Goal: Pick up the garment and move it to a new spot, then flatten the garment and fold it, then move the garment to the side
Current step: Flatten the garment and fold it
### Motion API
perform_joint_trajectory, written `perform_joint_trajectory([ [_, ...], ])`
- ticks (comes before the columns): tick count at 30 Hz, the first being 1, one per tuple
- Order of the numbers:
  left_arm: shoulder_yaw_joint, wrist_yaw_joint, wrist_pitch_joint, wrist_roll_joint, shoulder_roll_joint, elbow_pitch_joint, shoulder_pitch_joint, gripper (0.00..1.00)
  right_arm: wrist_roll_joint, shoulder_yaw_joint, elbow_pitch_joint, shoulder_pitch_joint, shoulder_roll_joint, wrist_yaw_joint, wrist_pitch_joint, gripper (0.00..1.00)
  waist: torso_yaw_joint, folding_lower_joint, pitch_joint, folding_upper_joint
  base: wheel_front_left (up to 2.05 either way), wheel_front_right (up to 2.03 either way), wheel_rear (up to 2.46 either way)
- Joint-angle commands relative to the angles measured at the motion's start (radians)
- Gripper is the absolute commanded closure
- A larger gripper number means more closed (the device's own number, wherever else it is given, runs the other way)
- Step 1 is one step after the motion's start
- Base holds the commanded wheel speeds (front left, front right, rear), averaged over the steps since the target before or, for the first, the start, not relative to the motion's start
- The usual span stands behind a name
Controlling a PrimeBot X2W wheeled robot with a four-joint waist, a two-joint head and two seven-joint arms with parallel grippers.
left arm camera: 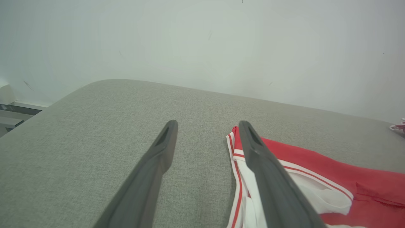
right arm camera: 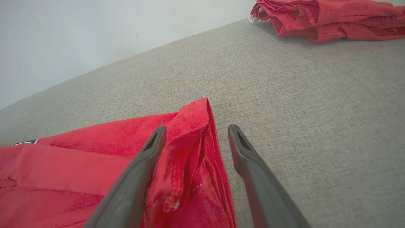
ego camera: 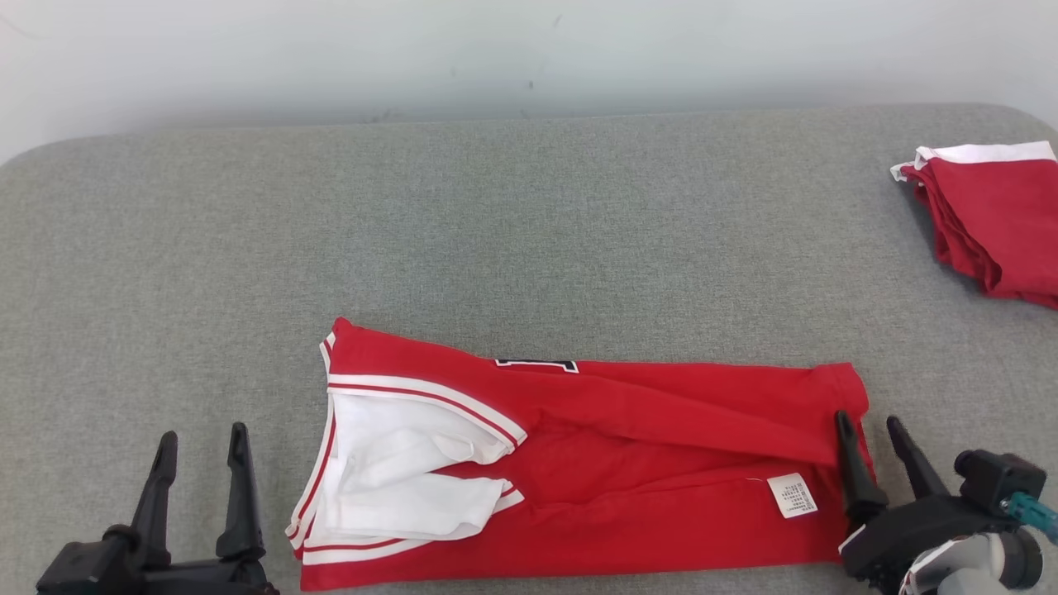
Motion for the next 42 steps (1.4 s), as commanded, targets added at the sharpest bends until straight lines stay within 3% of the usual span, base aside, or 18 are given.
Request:
perform_joint_trajectory([
  [1, 0.003, -0.004, 0.0, 0.008, -0.004, 0.0, 0.015, 0.0, 0.002, 0.002, 0.005, -0.006, 0.002, -0.003, 0.0, 0.0, 0.001, 0.0, -0.001, 0.0001, 0.0, 0.0, 0.0],
  [8, -0.007, -0.013, 0.0, 0.076, -0.011, 0.0, 0.005, 0.0, 0.017, 0.054, 0.149, -0.042, 0.025, -0.003, 0.017, 0.0, 0.008, 0.0, -0.003, 0.0001, 0.0, 0.0, 0.0],
  [9, -0.005, -0.014, 0.0, 0.08, -0.011, -0.001, 0.004, 0.0, 0.023, 0.064, 0.163, -0.043, 0.029, -0.003, 0.025, 0.2, 0.008, 0.0, -0.005, 0.0001, 0.0, 0.0, 0.0],
  [10, -0.002, -0.014, 0.0, 0.087, -0.012, -0.002, 0.004, 0.0, 0.032, 0.073, 0.176, -0.044, 0.033, -0.003, 0.031, 0.65, 0.008, 0.0, -0.007, 0.0001, 0.0, 0.0, 0.0],
  [11, 0.001, -0.015, 0.0, 0.091, -0.012, -0.004, 0.006, 0.0, 0.039, 0.084, 0.186, -0.047, 0.034, -0.003, 0.036, 1.0, 0.007, 0.0, -0.01, 0.0001, 0.0, 0.0, 0.0],
  [15, 0.014, -0.017, 0.0, 0.097, -0.014, -0.004, 0.018, 0.0, 0.064, 0.096, 0.213, -0.064, 0.013, -0.003, 0.025, 1.0, -0.001, 0.0, -0.026, 0.0001, 0.0, 0.0, 0.0],
  [29, 0.031, -0.021, 0.0, 0.129, -0.015, -0.014, 0.062, 0.0, 0.106, 0.034, 0.272, -0.09, -0.196, -0.003, 0.005, 1.0, -0.009, 0.0, -0.099, 0.0001, 0.0, 0.0, 0.0],
  [33, 0.035, -0.02, 0.0, 0.119, -0.015, -0.008, 0.074, 0.0, 0.109, 0.056, 0.231, -0.089, -0.19, -0.003, 0.025, 1.0, -0.012, 0.0, -0.108, 0.0001, 0.0, 0.0, 0.0],
  [42, 0.021, -0.006, 0.0, 0.101, -0.015, 0.001, 0.079, 0.0, 0.1, 0.166, 0.026, -0.077, -0.091, -0.003, 0.06, 1.0, -0.018, 0.0, -0.111, 0.0001, 0.0, 0.0, 0.0],
])
